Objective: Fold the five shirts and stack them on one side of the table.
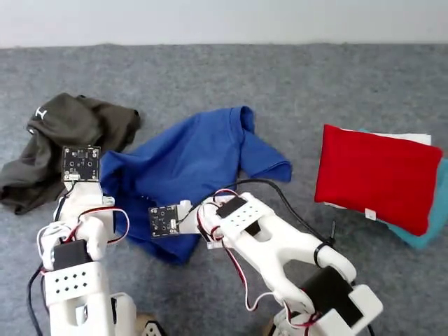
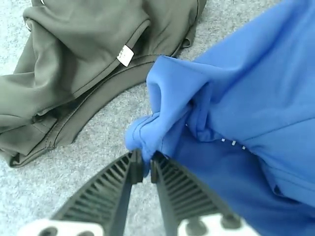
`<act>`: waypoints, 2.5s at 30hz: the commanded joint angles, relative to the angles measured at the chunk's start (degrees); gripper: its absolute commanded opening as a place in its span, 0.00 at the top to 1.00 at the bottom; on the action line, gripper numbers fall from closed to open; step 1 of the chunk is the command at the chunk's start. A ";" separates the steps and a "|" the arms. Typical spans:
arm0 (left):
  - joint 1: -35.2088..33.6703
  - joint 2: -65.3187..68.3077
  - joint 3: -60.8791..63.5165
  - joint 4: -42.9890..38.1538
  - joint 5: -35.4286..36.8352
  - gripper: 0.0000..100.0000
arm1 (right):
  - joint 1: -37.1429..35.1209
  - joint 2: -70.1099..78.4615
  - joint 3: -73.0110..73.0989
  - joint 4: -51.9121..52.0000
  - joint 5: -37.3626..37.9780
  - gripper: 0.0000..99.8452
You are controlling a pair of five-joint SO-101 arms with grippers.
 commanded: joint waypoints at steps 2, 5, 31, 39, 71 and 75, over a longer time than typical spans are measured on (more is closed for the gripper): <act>0.35 -0.70 -6.99 4.13 1.23 0.99 | 3.56 -2.24 -8.00 4.70 -6.42 0.99; 0.35 -0.44 -14.55 8.70 4.66 0.99 | 6.11 -3.74 -17.14 13.58 -12.22 0.99; 0.79 12.66 -103.08 42.73 5.54 0.99 | 21.32 -5.93 -120.88 45.05 -49.14 0.99; 0.35 15.30 -121.10 51.87 4.40 0.98 | 29.67 -15.34 -122.90 36.70 -49.49 0.99; 5.80 49.14 -61.85 -6.86 0.70 0.98 | 24.48 34.77 -106.99 14.73 -40.26 0.99; 5.80 49.23 -62.11 0.26 0.35 0.99 | 27.21 39.16 -114.55 26.77 -40.26 0.99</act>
